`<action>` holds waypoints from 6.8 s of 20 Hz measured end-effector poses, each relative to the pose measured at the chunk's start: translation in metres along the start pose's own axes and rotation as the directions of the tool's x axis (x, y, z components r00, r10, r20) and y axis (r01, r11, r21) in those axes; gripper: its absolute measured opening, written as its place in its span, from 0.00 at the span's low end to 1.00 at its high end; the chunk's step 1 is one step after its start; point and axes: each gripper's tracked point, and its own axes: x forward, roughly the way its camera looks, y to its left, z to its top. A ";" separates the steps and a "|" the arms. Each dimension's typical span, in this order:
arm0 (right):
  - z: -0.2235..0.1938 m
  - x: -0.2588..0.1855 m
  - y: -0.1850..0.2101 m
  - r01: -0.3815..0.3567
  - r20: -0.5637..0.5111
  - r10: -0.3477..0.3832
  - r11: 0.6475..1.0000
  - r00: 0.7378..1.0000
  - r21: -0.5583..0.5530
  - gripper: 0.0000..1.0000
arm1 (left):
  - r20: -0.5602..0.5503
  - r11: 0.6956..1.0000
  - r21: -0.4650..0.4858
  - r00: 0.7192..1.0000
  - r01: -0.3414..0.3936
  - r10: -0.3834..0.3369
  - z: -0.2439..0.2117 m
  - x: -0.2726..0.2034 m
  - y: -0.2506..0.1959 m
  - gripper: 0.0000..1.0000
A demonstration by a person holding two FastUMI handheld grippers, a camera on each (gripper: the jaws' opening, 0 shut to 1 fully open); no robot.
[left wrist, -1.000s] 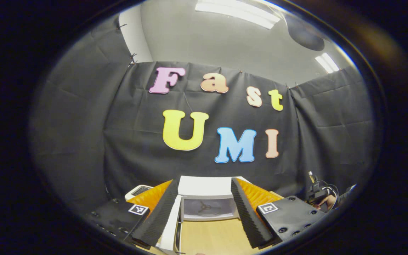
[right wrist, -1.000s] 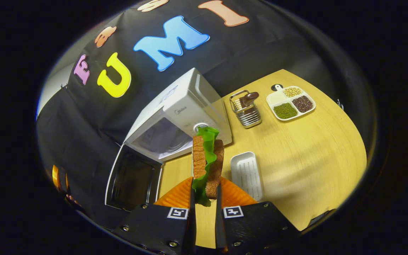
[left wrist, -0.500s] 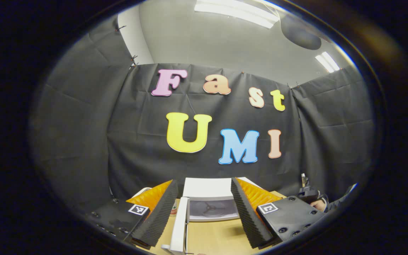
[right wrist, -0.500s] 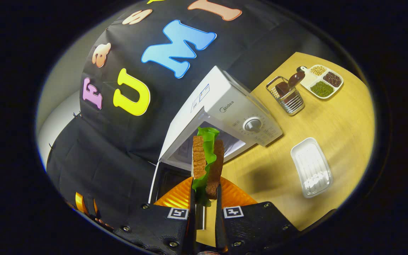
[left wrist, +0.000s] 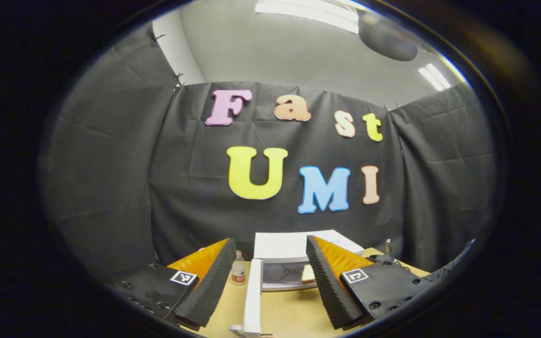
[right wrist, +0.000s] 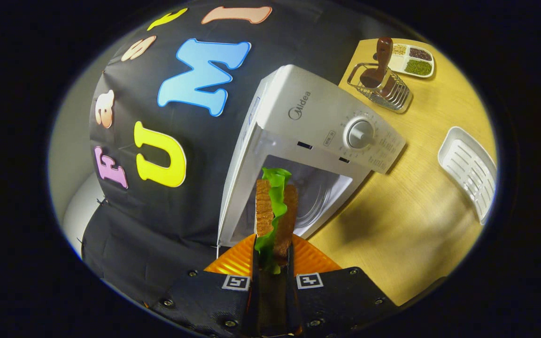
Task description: Open the microwave oven with the left hand, put the food in, and close the microwave oven.
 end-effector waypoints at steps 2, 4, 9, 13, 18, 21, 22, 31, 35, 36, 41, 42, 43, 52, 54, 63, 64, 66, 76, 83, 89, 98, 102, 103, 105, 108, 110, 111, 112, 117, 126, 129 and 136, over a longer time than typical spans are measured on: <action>0.003 0.023 -0.004 0.001 0.051 -0.004 0.999 0.999 0.050 0.22 | -0.012 1.000 0.001 1.000 -0.010 0.010 -0.004 -0.001 0.008 0.96; 0.009 0.039 -0.003 -0.014 0.126 0.001 0.994 0.992 0.108 0.22 | -0.023 1.000 0.003 1.000 -0.021 0.021 -0.006 0.000 0.015 0.96; 0.015 0.079 -0.009 -0.024 0.256 -0.021 0.984 0.967 0.174 0.22 | -0.054 0.999 0.002 0.997 -0.047 0.047 -0.014 0.002 0.030 0.94; 0.011 0.120 -0.016 -0.032 0.305 -0.044 0.970 0.951 0.241 0.22 | -0.095 0.998 0.005 0.993 -0.066 0.067 -0.025 -0.001 0.043 0.94; 0.003 0.169 -0.034 0.002 0.338 -0.109 0.953 0.935 0.302 0.22 | -0.151 0.994 0.009 0.983 -0.105 0.105 -0.037 -0.007 0.060 0.94; 0.003 0.185 -0.041 0.014 0.357 -0.134 0.948 0.924 0.318 0.22 | -0.162 0.992 0.008 0.979 -0.123 0.123 -0.040 -0.010 0.067 0.96; 0.004 0.190 -0.043 0.010 0.364 -0.132 0.948 0.922 0.318 0.22 | -0.165 0.992 0.008 0.978 -0.129 0.129 -0.039 -0.009 0.069 0.96; 0.006 0.195 -0.053 0.071 0.337 -0.174 0.953 0.925 0.296 0.32 | -0.155 0.995 -0.012 0.983 -0.100 0.097 -0.042 0.006 0.062 0.97; 0.000 0.185 -0.058 0.124 0.295 -0.203 0.956 0.934 0.265 0.50 | -0.138 0.997 -0.019 0.988 -0.073 0.069 -0.040 0.014 0.054 0.95; 0.000 0.182 -0.058 0.138 0.290 -0.208 0.960 0.934 0.244 0.53 | -0.135 0.998 -0.022 0.989 -0.065 0.062 -0.039 0.016 0.052 0.96; -0.010 0.159 -0.046 0.167 0.257 -0.201 0.975 0.945 0.148 0.83 | -0.119 0.999 -0.043 0.993 -0.028 0.023 -0.045 0.026 0.037 0.96; -0.012 0.150 -0.045 0.174 0.255 -0.199 0.978 0.946 0.118 0.83 | -0.114 0.999 -0.045 0.993 -0.019 0.014 -0.043 0.028 0.033 0.94; -0.014 0.141 -0.045 0.182 0.251 -0.197 0.980 0.948 0.080 0.83 | -0.110 0.999 -0.046 0.994 -0.009 0.004 -0.043 0.031 0.030 0.94; 0.002 0.016 0.001 0.191 0.271 -0.052 0.835 0.961 -0.516 0.83 | -0.099 0.997 -0.018 0.993 0.069 -0.070 -0.052 0.047 -0.002 0.96; 0.018 -0.019 0.018 0.210 0.300 -0.019 0.753 0.954 -0.623 0.82 | -0.094 0.997 -0.012 0.993 0.077 -0.078 -0.052 0.047 -0.009 0.99; 0.083 -0.159 0.098 0.401 0.493 0.102 0.454 0.864 -0.796 0.88 | -0.060 0.997 0.027 0.995 0.079 -0.077 -0.046 0.046 -0.023 0.96; 0.086 -0.172 0.110 0.406 0.498 0.126 0.430 0.858 -0.807 0.88 | -0.060 0.997 0.034 0.996 0.071 -0.069 -0.045 0.045 -0.020 0.99; 0.090 -0.194 0.129 0.423 0.510 0.174 0.372 0.842 -0.826 0.88 | -0.050 0.998 0.040 0.998 0.051 -0.049 -0.042 0.043 -0.014 0.94; 0.072 -0.234 0.168 0.400 0.487 0.256 0.324 0.835 -0.857 0.88 | -0.101 0.999 0.044 0.995 0.006 -0.001 -0.062 0.025 0.014 0.79; 0.076 -0.241 0.176 0.381 0.483 0.262 0.356 0.835 -0.853 0.88 | -0.224 0.998 0.017 0.973 -0.061 0.063 -0.128 -0.003 0.053 0.07; 0.089 -0.250 0.173 0.400 0.510 0.256 0.380 0.821 -0.834 0.88 | -0.407 0.996 0.036 0.909 -0.083 0.090 -0.214 -0.044 0.085 0.06; 0.102 -0.253 0.168 0.413 0.531 0.246 0.403 0.811 -0.817 0.88 | -0.478 0.998 0.059 0.877 -0.018 0.044 -0.244 -0.061 0.054 0.07; 0.109 -0.258 0.163 0.420 0.538 0.243 0.404 0.807 -0.813 0.88 | -0.488 0.999 0.039 0.873 0.010 0.010 -0.246 -0.055 0.033 0.06; 0.110 -0.260 0.160 0.422 0.540 0.238 0.408 0.807 -0.810 0.88 | -0.490 0.999 0.032 0.871 0.022 -0.003 -0.246 -0.054 0.026 0.06; 0.112 -0.260 0.161 0.418 0.540 0.235 0.417 0.808 -0.807 0.88 | -0.492 0.998 0.013 0.870 0.055 -0.042 -0.245 -0.053 0.003 0.07; 0.117 -0.262 0.158 0.418 0.540 0.230 0.420 0.809 -0.805 0.88 | -0.501 0.992 0.021 0.860 0.121 -0.094 -0.249 -0.047 -0.028 0.07; 0.121 -0.263 0.155 0.422 0.543 0.226 0.420 0.809 -0.803 0.88 | -0.500 0.987 0.012 0.856 0.160 -0.133 -0.251 -0.040 -0.048 0.07; 0.124 -0.264 0.154 0.426 0.547 0.224 0.421 0.806 -0.801 0.88 | -0.497 0.984 0.006 0.854 0.176 -0.150 -0.249 -0.037 -0.057 0.07; 0.126 -0.265 0.152 0.428 0.550 0.222 0.424 0.805 -0.798 0.88 | -0.495 0.982 0.004 0.853 0.190 -0.164 -0.248 -0.032 -0.065 0.07; 0.139 -0.276 0.144 0.437 0.556 0.208 0.426 0.805 -0.792 0.88 | -0.484 0.969 -0.025 0.845 0.247 -0.228 -0.248 -0.008 -0.103 0.07; 0.162 -0.284 0.144 0.459 0.561 0.205 0.390 0.802 -0.798 0.88 | -0.462 0.948 -0.096 0.830 0.304 -0.313 -0.255 0.034 -0.160 0.07; 0.173 -0.289 0.143 0.466 0.571 0.204 0.397 0.795 -0.791 0.88 | -0.465 0.941 -0.111 0.820 0.319 -0.333 -0.256 0.048 -0.174 0.07; 0.204 -0.298 0.135 0.486 0.594 0.195 0.408 0.781 -0.773 0.88 | -0.507 0.922 -0.079 0.781 0.379 -0.364 -0.260 0.088 -0.211 0.07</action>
